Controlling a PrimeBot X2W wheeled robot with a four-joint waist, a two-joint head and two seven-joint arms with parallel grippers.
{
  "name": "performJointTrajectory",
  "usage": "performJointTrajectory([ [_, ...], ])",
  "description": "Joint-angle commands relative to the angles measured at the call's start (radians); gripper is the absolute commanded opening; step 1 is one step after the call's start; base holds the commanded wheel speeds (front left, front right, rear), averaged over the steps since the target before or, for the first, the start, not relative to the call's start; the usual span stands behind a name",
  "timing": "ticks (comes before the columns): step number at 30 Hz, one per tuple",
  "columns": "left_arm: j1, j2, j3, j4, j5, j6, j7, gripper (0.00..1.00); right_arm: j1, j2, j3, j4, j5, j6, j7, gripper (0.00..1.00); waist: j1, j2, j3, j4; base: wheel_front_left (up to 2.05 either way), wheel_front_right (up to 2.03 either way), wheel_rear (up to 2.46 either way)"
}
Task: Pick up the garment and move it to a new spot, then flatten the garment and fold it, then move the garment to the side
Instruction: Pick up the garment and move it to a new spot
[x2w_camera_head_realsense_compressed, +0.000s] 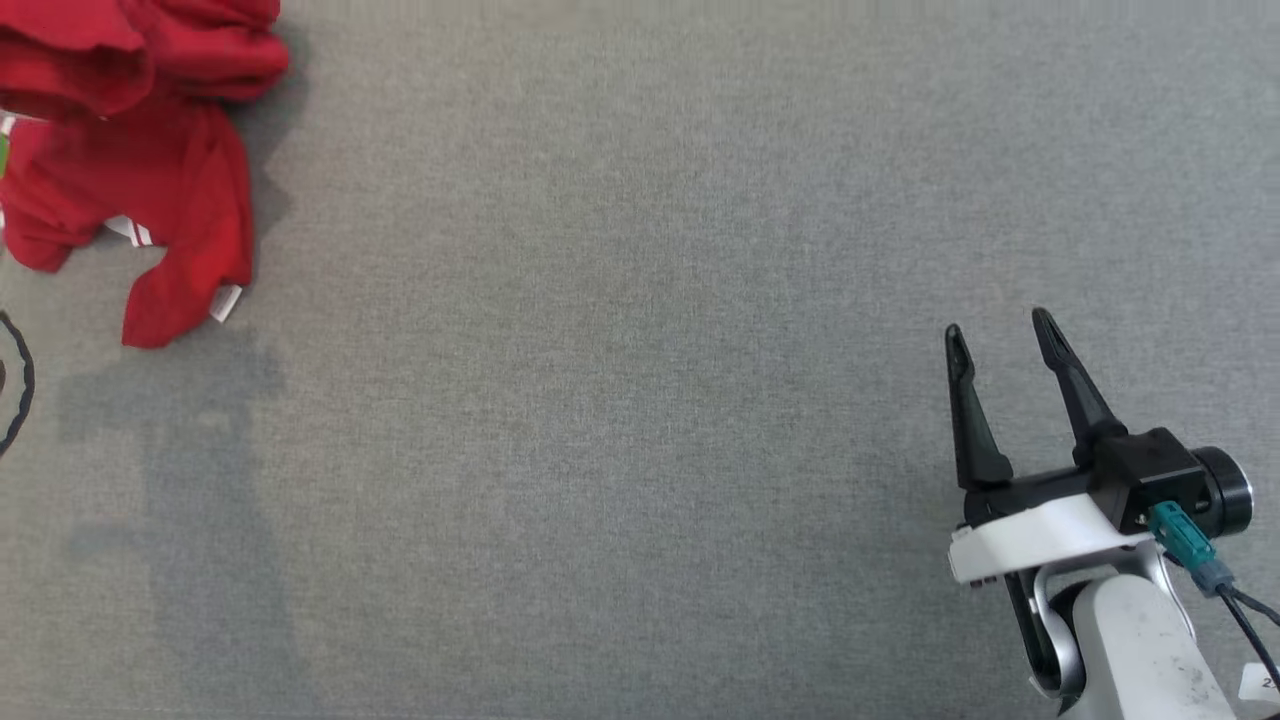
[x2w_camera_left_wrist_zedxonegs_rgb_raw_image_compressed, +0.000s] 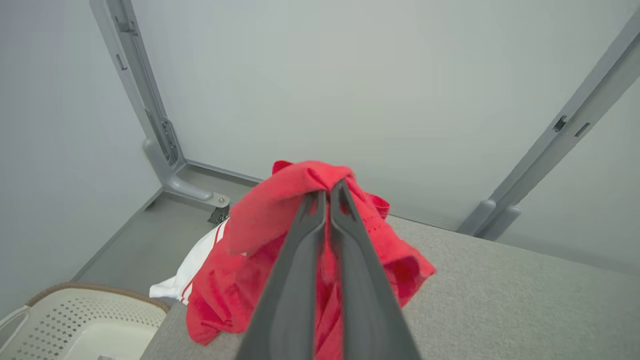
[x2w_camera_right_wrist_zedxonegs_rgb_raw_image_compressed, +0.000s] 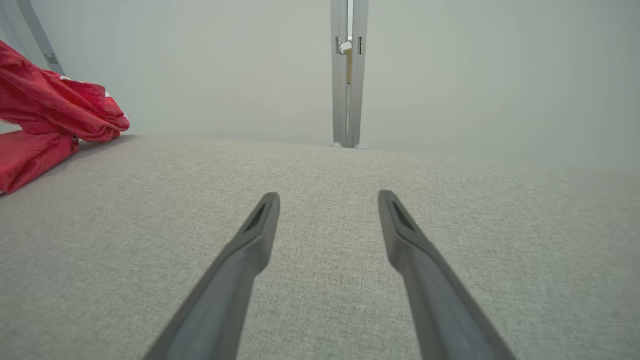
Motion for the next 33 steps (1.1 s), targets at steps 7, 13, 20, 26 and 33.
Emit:
performJointTrajectory([
  [7, -0.073, -0.040, -0.110, -0.161, 0.001, -0.004, 0.051, 0.00, 0.089, -0.003, -0.053, 0.020, 0.040, 0.000, -0.003, 1.00, 0.0000, -0.0001, -0.245, -0.058, 0.00, 0.00, 0.00],
  [13, -0.079, -0.159, -0.189, -0.253, -0.003, 0.001, 0.072, 0.00, 0.112, -0.003, -0.082, 0.016, 0.045, 0.000, -0.003, 1.00, 0.0000, -0.0001, -0.261, -0.120, 0.00, 0.00, 0.00],
  [20, 0.045, -0.338, -0.282, -0.237, -0.022, 0.012, 0.036, 0.00, 0.089, -0.003, -0.070, 0.013, 0.062, 0.000, -0.003, 1.00, 0.0000, -0.0001, -0.214, -0.212, 0.00, 0.00, 0.00],
  [26, 0.182, -0.402, -0.362, -0.148, -0.063, 0.023, -0.077, 0.00, 0.052, -0.003, -0.050, 0.011, 0.080, 0.000, -0.003, 1.00, 0.0000, -0.0001, -0.139, -0.293, 0.00, 0.00, 0.00],
  [33, 0.268, -0.407, -0.597, -0.166, -0.264, 0.095, -0.210, 0.00, 0.008, -0.002, -0.023, 0.015, 0.091, 0.000, -0.003, 1.00, 0.0000, -0.0001, -0.065, -0.364, 0.00, 0.00, 0.00],
])
